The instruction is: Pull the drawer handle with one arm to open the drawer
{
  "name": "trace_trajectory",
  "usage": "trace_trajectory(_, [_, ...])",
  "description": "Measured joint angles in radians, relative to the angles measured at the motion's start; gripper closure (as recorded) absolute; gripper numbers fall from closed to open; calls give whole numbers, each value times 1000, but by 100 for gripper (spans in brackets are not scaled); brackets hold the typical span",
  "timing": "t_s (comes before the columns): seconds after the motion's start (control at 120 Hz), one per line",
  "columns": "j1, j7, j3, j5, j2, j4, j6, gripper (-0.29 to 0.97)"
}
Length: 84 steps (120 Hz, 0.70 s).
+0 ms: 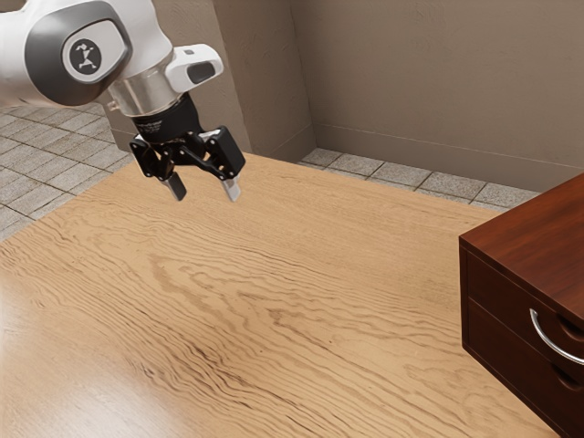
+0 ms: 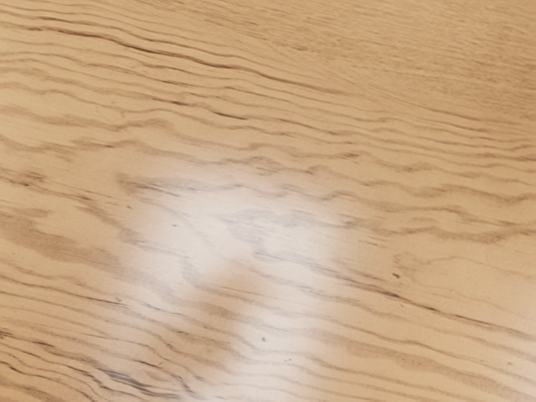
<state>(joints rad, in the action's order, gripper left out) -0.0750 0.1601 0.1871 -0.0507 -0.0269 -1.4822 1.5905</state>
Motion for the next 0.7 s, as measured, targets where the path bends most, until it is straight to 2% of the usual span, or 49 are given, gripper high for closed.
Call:
trace_trajectory(0.2, [-1,0,0,-2,0,6,-1,0])
trace_trajectory(0.3, [9,19,-11,3,-1,173,-54,0])
trace_trajectory(0.425, [131,87,-164,18,-7,251,-111,0])
trace_trajectory(0.483, [154,135,-239,21,-3,256,-122,0])
trace_trajectory(0.625, [86,286,-373,20,3,241,-130,0])
trace_trajectory(0.7, [4,366,-410,13,8,224,-135,0])
